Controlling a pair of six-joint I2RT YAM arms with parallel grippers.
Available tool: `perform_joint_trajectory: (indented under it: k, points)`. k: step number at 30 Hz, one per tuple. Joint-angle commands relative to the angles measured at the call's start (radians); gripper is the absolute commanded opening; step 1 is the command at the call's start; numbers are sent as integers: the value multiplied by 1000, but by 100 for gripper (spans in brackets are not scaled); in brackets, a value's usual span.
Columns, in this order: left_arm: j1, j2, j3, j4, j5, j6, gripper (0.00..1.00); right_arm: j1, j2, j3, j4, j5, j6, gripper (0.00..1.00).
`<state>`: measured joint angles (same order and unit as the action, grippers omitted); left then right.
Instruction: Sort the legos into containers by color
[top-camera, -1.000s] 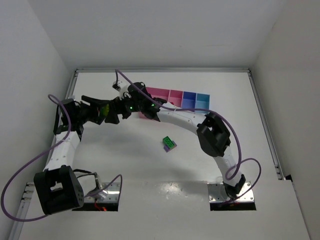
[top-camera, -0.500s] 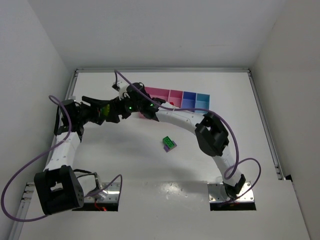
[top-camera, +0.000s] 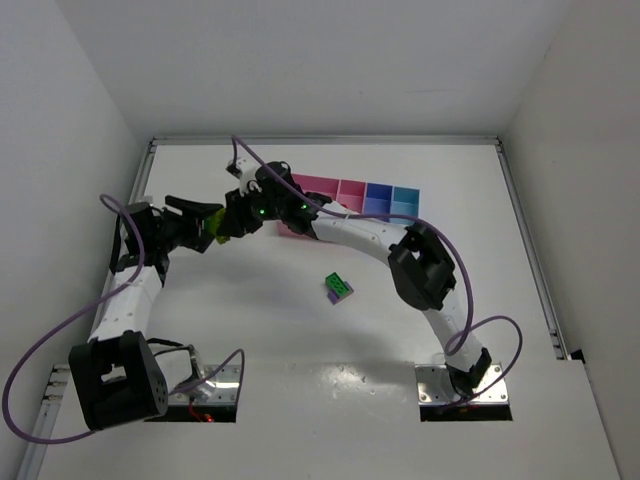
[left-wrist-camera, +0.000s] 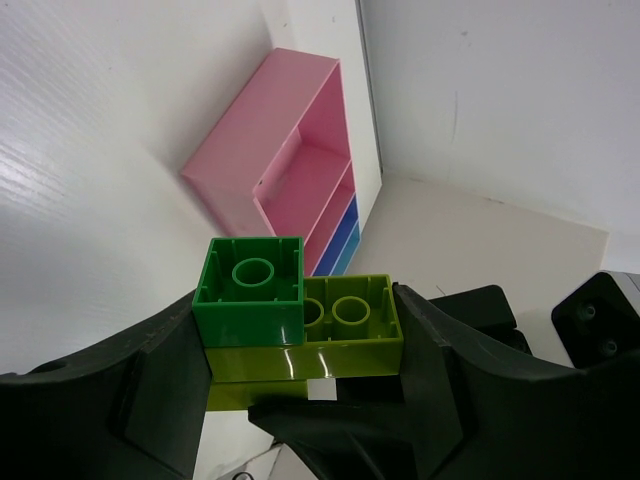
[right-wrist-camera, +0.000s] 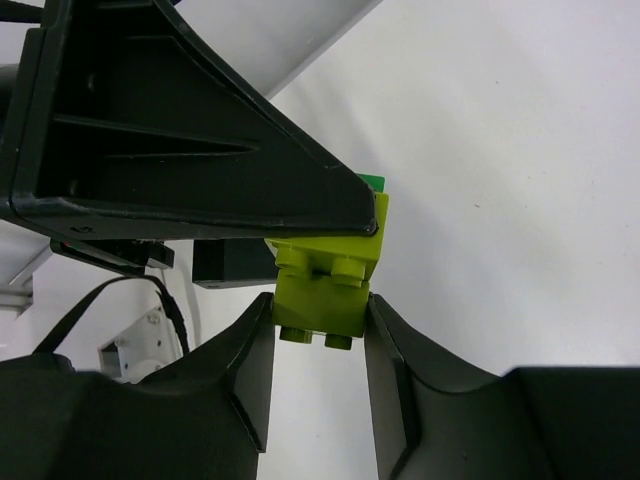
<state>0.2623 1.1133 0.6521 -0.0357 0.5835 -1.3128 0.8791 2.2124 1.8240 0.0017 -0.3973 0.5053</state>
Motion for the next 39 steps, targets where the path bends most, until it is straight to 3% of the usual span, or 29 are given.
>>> perform_joint_trajectory:
  k: [1,4,14,20,22,26,31,35,39]
  points:
    - [-11,-24,-6,42,38,-22,6,8,1,27,75,-52,10,8]
    - [-11,-24,-6,51,29,-22,4,-2,-20,-2,75,-52,-1,0]
    - [-1,6,77,40,-17,21,4,-42,-290,-265,31,-72,-94,0]
    - [-1,38,86,52,13,84,3,-159,-470,-426,-74,-51,-186,0]
    - [-1,49,96,53,42,133,3,-256,-548,-494,-115,-15,-218,0]
    - [-29,49,106,75,149,323,3,-449,-648,-594,-181,5,-283,0]
    - [-126,49,158,105,272,553,3,-632,-669,-594,-325,8,-389,0]
    - [-228,17,262,-89,179,838,3,-701,-642,-585,-358,3,-410,0]
    - [-293,-9,274,-148,110,977,3,-723,-597,-618,-313,26,-419,0]
